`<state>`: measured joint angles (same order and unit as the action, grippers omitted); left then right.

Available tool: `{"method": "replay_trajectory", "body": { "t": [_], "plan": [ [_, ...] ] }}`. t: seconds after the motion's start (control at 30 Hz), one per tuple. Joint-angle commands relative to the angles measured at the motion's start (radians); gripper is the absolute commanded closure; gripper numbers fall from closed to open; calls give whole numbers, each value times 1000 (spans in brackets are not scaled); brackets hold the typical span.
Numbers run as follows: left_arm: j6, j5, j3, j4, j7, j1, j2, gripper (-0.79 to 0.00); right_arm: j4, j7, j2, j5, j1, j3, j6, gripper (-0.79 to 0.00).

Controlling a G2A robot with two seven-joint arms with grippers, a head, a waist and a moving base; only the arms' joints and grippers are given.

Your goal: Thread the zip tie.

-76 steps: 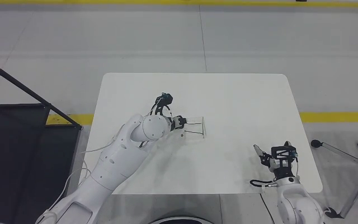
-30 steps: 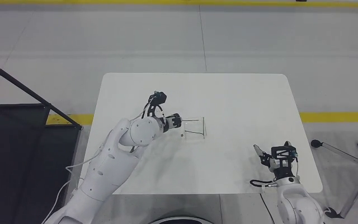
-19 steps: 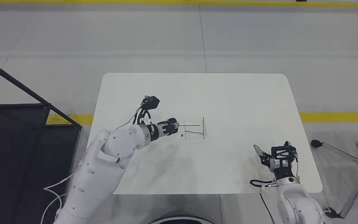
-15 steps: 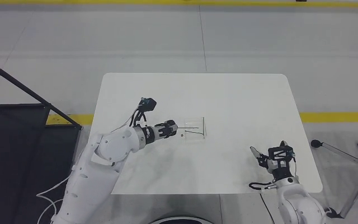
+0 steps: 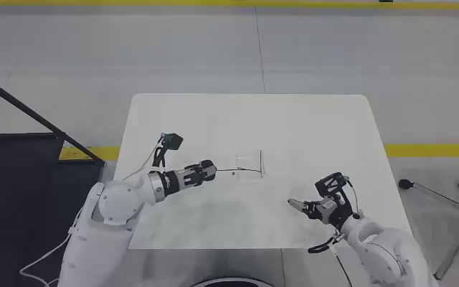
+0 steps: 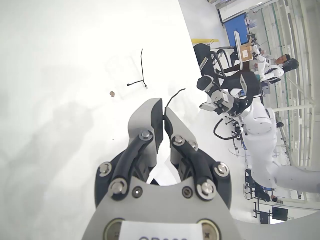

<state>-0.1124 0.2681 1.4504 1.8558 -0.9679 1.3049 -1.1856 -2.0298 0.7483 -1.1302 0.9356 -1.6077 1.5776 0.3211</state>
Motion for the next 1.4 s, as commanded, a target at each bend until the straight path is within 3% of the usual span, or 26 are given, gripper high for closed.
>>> {"method": "replay_trajectory", "body": {
  "t": [0.0,0.33,0.43,0.6,0.77,0.9,0.97,1.37],
  "plan": [
    [0,2,0,0,0,0,0,0,1,16,0,2,5,2,-9,-785],
    [-1,-17,-11,-7,17,4,-1,0,8,13,1,-25,5,-10,23,-785],
    [-9,-36,-34,-28,11,-19,-1,0,35,59,3,-184,26,-14,81,-785],
    [-23,-85,-65,-65,8,-54,-1,0,102,268,16,-546,111,-22,179,-785],
    [-28,-112,-96,-96,-6,-88,-1,0,204,524,30,-917,236,-58,154,-785],
    [-30,-104,-119,-103,-17,-104,1,0,284,632,34,-1098,324,-100,93,-785],
    [-29,-98,-126,-104,-12,-107,2,0,321,663,38,-1111,360,-106,55,-785],
    [-25,-97,-140,-97,16,-98,1,0,317,628,37,-1095,352,-124,41,-785]
  ]
}}
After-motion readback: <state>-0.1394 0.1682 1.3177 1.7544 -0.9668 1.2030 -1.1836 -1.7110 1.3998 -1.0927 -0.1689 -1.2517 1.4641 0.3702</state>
